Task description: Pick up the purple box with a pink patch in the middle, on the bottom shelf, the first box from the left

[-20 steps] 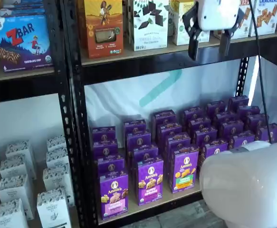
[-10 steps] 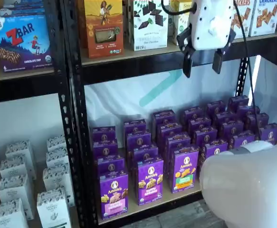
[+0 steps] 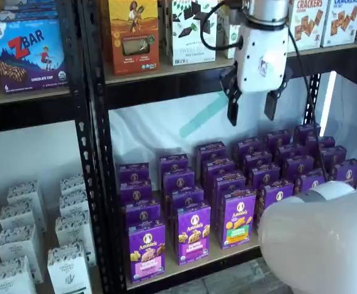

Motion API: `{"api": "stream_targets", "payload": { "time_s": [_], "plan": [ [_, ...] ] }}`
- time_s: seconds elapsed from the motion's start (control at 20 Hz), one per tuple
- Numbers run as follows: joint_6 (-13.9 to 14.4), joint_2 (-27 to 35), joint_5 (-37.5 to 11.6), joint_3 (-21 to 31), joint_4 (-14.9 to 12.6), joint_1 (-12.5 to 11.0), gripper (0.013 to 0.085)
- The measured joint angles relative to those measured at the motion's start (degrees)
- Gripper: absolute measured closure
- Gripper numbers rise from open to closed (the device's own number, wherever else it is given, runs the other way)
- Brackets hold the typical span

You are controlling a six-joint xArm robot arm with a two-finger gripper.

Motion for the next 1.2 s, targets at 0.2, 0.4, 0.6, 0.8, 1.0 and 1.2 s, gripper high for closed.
{"api": "stream_targets", "payload": {
  "time_s": [0.2,0.4,0.6,0.8,1.0,1.2],
  "plan": [
    [0.9,-0.3,-3.8,3.5,0.4,1.0,0.013],
    [2.0,-0.8,-9.4,7.3,0.2,2.4,0.013],
    [2.8,1.5,-13.1,10.1,1.1,3.4,0.013],
    [3.9,2.9,-17.9,13.2,1.2,4.8,0.013],
    [4.7,5.6,-23.7,16.1,1.5,6.1,0.013],
    [5.3,8.9,-30.5,18.6,1.6,7.1,0.013]
  ]
}}
